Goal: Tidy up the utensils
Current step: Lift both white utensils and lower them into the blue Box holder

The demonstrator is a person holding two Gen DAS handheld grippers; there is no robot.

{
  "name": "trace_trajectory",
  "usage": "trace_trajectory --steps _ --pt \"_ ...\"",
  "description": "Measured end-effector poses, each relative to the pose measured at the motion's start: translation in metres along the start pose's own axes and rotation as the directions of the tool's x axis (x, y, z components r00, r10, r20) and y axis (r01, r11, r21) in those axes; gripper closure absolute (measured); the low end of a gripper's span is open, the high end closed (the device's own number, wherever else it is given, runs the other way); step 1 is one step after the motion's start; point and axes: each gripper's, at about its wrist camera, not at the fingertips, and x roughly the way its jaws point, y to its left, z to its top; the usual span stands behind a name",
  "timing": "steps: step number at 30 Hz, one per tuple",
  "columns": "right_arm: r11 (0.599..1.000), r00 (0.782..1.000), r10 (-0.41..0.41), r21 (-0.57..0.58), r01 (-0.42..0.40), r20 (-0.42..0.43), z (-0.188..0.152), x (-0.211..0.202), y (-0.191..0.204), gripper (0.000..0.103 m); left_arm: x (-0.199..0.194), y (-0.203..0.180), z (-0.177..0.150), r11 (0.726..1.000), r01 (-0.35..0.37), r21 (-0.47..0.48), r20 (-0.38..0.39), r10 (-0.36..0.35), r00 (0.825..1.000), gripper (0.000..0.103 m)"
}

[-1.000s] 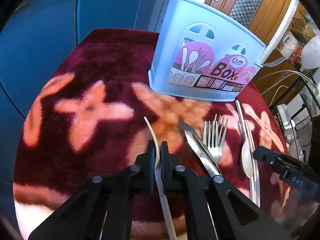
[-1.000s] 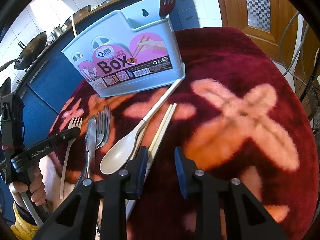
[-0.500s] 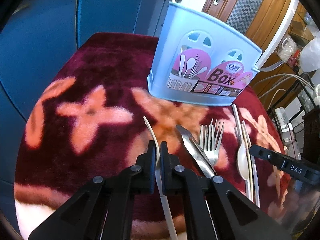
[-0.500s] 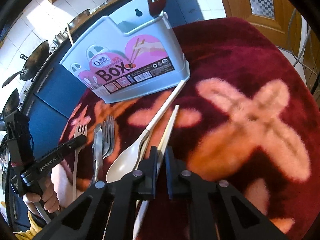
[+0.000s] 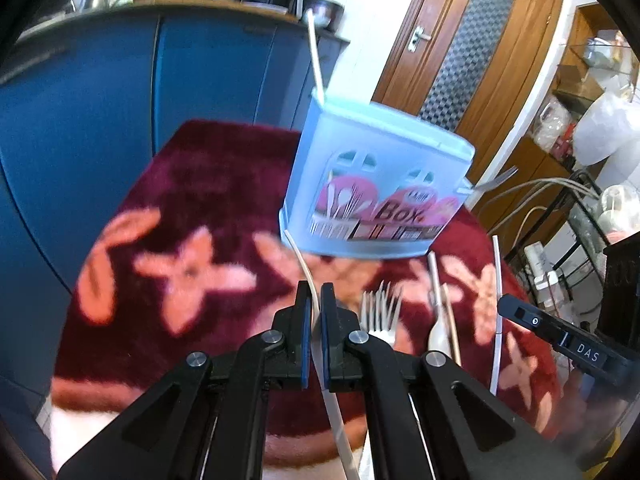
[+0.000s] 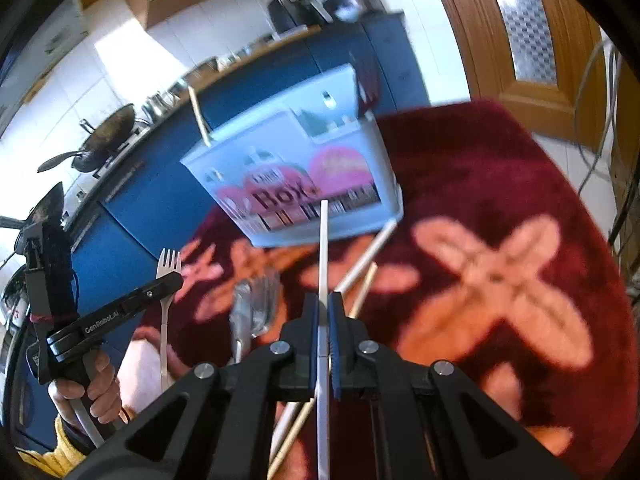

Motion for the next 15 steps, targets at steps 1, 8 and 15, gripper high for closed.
trace_trajectory --steps 1,8,15 --pt "1.000 1.000 0.001 -0.009 -0.001 0.014 0.002 -0.003 0.002 0.097 -0.004 -0.002 0.003 1.000 -0.001 0.006 0.017 0.001 1.000 0.101" --pt "0.997 0.988 0.011 -0.080 0.002 0.154 0.022 -0.027 0.023 0.097 -0.025 -0.018 0.030 0.999 -0.016 0.052 0.132 0.009 0.991 0.101" --pt "0.992 0.966 0.000 -0.119 0.032 0.260 0.049 -0.038 0.035 0.097 -0.033 -0.031 0.069 0.997 -0.042 0.072 0.245 0.023 0.969 0.101"
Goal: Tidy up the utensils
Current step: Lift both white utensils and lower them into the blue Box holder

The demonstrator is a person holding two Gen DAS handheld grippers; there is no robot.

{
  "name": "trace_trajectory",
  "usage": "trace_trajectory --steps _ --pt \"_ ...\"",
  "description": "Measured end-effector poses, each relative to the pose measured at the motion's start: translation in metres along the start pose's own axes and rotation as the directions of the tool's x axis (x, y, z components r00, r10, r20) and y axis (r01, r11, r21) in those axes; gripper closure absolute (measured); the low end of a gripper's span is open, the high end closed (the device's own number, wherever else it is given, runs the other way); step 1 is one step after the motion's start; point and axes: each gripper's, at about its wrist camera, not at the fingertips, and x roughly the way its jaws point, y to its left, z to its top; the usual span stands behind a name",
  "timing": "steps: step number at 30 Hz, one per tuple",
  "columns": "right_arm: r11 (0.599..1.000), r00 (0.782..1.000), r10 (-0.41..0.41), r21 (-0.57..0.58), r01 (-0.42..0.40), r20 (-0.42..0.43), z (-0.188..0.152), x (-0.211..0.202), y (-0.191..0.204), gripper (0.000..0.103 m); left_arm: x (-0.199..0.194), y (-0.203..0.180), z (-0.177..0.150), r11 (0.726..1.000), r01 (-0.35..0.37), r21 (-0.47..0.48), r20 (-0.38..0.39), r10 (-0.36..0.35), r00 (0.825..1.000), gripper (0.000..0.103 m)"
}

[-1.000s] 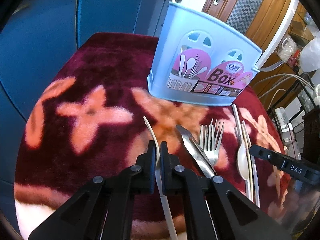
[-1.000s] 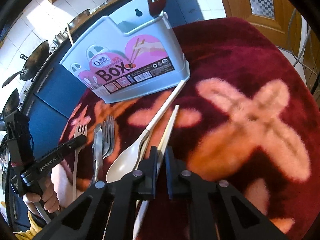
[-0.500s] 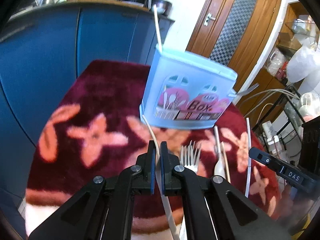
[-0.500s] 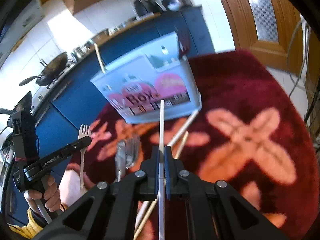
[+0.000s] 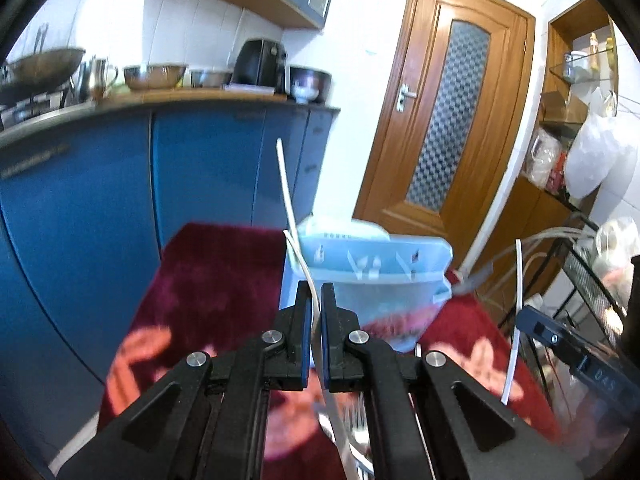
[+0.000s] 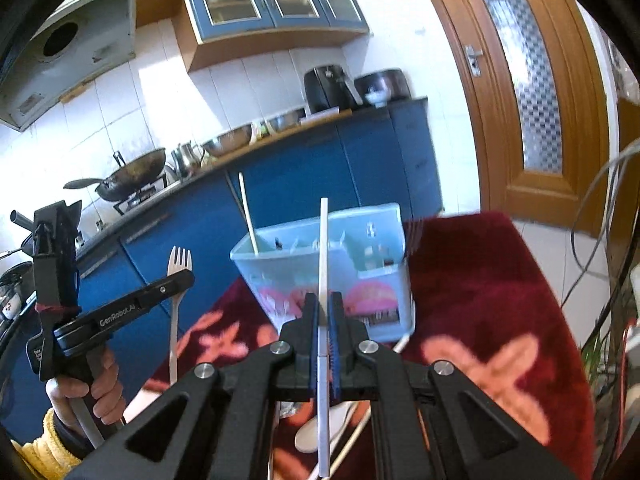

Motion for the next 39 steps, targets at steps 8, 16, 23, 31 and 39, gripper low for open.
trace_trajectory --steps 8,16,23,31,39 --pt "1.000 0.998 -0.017 -0.010 0.017 0.066 0.035 0.017 -0.001 0.097 0.015 -0.013 0.049 0.998 -0.052 0.042 0.111 0.047 0.993 0.101" --pt "0.998 0.989 -0.055 -0.035 0.060 0.140 0.074 0.037 -0.004 0.097 0.042 -0.018 0.093 0.993 -0.115 0.034 0.204 0.106 0.973 0.101" --pt "0.995 0.978 -0.088 -0.031 0.096 0.190 0.087 0.062 -0.013 0.097 0.077 -0.025 0.113 0.980 -0.193 0.049 0.290 0.171 0.942 0.101" --pt "0.989 0.964 -0.115 -0.062 0.134 0.238 0.089 0.094 -0.021 0.097 0.121 -0.024 0.096 0.965 -0.252 0.066 0.288 0.224 0.931 0.101" --pt "0.980 0.966 -0.130 -0.121 0.160 0.224 0.070 0.119 -0.023 0.097 0.139 -0.015 0.066 0.963 -0.259 0.069 0.268 0.232 0.935 0.101"
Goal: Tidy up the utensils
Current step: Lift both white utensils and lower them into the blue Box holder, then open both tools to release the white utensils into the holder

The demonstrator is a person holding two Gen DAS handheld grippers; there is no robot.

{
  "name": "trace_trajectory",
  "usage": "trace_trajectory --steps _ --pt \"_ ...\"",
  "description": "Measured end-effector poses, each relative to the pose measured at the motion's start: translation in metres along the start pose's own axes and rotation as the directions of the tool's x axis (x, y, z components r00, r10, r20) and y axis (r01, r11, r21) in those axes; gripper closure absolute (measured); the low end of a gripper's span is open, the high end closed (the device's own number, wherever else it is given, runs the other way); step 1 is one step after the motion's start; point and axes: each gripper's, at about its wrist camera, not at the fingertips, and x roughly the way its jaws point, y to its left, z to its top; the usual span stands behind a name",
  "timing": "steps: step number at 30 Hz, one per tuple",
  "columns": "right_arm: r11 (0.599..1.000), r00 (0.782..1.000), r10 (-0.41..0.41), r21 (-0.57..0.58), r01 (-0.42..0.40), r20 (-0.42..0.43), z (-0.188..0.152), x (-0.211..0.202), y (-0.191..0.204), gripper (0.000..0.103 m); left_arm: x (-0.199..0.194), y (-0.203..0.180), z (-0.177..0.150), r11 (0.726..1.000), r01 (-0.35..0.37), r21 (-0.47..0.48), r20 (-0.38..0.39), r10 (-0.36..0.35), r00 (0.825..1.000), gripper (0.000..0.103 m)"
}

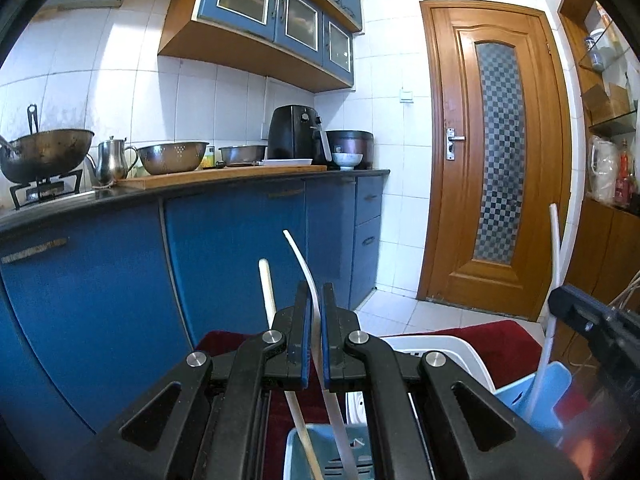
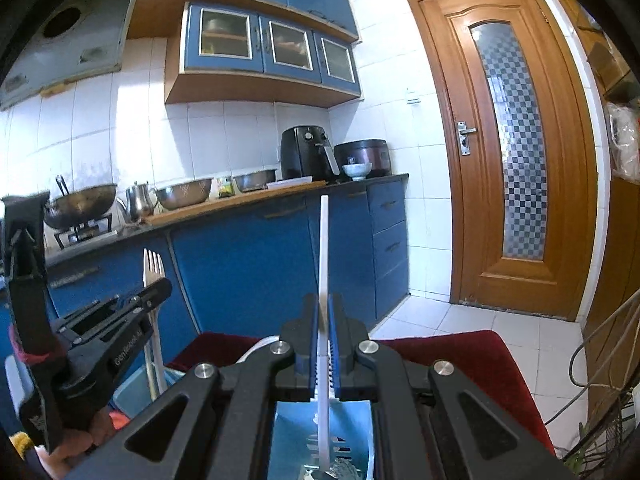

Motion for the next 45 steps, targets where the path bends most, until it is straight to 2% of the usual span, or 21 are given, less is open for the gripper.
trace_trajectory --steps 25,27,29,30,32,45 --pt "1.000 0.999 0.017 0.005 -0.017 -0.047 -0.024 -0.009 0.003 0.096 -0.023 -0.003 -0.033 0.998 0.059 0.020 -0.045 -0.058 0.997 0.100" --pt "0.999 0.998 0.028 0.016 -0.027 -0.052 -0.022 -0.011 0.003 0.094 -0.024 -0.003 -0.032 0.997 0.073 0.022 -0.057 -0.072 0.996 0.093" --pt "0.999 0.998 0.043 0.026 -0.042 -0.053 -0.022 -0.014 0.003 0.084 -0.028 -0.004 -0.031 0.996 0.081 0.024 -0.060 -0.079 0.995 0.072" --pt "0.998 0.997 0.051 0.029 -0.049 -0.052 -0.021 -0.016 0.003 0.081 -0.031 -0.005 -0.031 0.996 0.085 0.026 -0.055 -0.084 0.995 0.070" --pt "0.998 0.997 0.061 0.032 -0.059 -0.047 -0.020 -0.020 0.004 0.074 -0.035 -0.007 -0.029 0.995 0.092 0.035 -0.059 -0.090 0.994 0.069" --pt "0.995 0.997 0.080 0.053 -0.078 -0.023 -0.005 -0.054 0.012 0.068 -0.070 0.007 -0.015 0.993 0.117 -0.014 -0.108 -0.118 0.987 0.069"
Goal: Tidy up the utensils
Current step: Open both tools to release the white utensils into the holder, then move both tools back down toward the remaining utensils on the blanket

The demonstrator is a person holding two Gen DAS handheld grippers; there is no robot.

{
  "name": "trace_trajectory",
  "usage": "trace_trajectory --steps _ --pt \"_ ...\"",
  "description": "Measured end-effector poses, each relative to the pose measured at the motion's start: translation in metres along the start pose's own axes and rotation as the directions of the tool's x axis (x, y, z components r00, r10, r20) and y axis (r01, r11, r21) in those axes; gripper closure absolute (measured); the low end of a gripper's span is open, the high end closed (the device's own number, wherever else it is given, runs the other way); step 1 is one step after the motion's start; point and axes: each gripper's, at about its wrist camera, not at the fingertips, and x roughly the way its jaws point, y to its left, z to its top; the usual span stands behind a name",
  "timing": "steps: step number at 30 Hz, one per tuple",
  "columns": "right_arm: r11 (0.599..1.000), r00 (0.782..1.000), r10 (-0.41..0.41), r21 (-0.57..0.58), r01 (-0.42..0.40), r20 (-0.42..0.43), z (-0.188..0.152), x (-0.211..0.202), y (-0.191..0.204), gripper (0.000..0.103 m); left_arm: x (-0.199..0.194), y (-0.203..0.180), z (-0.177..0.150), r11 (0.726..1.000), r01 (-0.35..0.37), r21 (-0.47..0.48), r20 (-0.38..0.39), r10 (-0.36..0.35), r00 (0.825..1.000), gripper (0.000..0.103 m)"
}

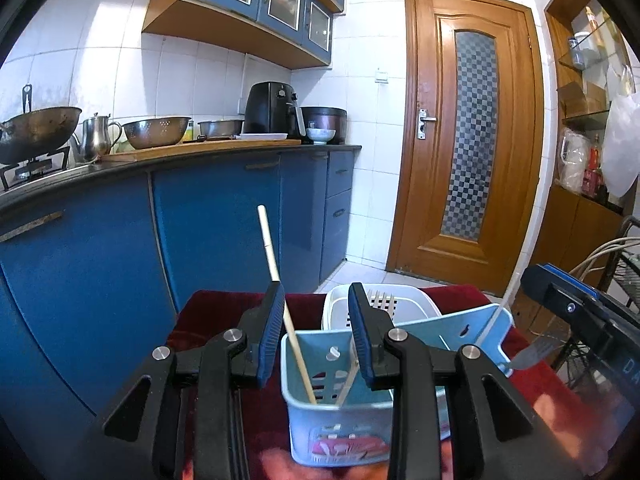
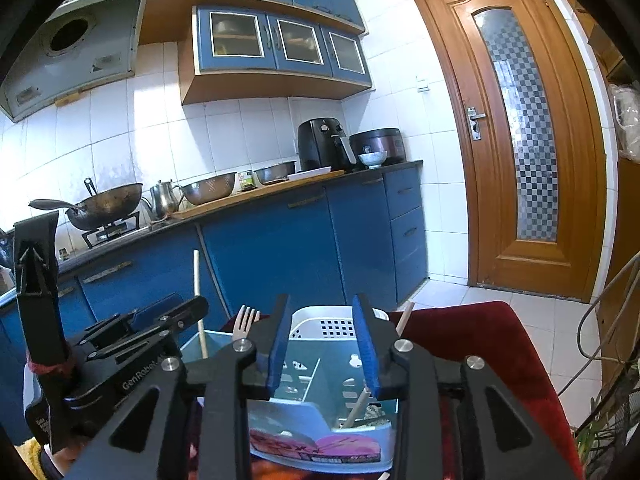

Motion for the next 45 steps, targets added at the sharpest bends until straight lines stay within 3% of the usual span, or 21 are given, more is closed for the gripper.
trace_trajectory --steps 14,27,40,45 --pt "1.000 0.999 0.005 0.011 -0.005 -0.043 0.002 -0.043 0.018 0.066 -0.054 0.018 -0.005 0.999 0.007 -0.038 -0.069 -0.010 0.998 0.069" --pt "0.997 0.983 -0.012 0.070 0.025 -0.182 -0.030 -0.074 0.017 0.066 -0.084 0.023 -0.041 0.999 0.024 -0.036 -0.193 -0.030 0.981 0.069" --pt "0.987 0.933 -0.030 0.135 0.084 -0.359 -0.085 -0.071 -0.002 0.066 -0.073 0.026 -0.096 0.994 0.057 -0.090 -0.351 -0.085 0.933 0.070" --pt "0.983 0.908 -0.030 0.151 0.102 -0.418 -0.104 -0.066 -0.006 0.066 -0.064 0.024 -0.112 0.989 0.082 -0.119 -0.411 -0.125 0.903 0.069"
